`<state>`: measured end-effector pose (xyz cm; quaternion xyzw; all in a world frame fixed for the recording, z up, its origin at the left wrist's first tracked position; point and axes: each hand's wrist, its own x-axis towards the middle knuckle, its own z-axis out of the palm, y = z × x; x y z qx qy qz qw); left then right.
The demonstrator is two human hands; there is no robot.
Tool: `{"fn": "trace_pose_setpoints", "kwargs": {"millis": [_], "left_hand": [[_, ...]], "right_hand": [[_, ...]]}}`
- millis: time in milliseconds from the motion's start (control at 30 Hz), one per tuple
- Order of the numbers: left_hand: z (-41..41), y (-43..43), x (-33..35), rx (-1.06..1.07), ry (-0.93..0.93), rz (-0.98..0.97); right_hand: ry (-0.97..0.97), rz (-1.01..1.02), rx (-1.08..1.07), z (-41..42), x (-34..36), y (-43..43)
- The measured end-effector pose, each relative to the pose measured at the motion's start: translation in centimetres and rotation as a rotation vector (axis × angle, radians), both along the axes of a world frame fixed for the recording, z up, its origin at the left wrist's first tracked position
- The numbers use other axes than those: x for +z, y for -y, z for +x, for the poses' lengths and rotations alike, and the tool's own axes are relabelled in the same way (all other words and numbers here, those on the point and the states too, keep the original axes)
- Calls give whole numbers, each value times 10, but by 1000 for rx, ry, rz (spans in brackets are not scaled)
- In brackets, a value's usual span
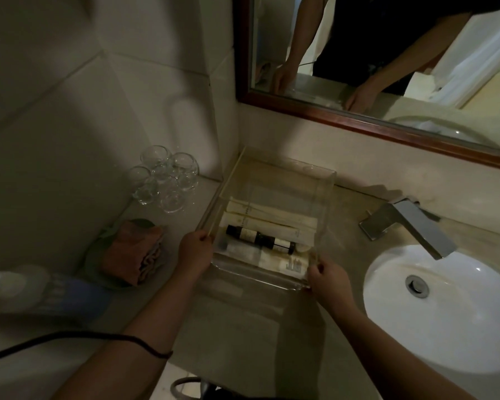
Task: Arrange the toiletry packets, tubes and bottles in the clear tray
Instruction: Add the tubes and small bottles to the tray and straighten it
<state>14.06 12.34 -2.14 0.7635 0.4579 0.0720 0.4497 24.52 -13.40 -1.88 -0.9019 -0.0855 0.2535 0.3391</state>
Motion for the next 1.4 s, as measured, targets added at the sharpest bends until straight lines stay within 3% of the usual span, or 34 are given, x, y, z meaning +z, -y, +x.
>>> {"fn": "trace_pose_setpoints", "kwargs": {"millis": [867, 1400], "left_hand": [[43, -19, 6, 44, 16, -134], [58, -6, 14, 49, 142, -170]], "right_hand": [[26, -12, -40, 24, -1, -18], [-69, 263, -216, 27, 5, -20]]}}
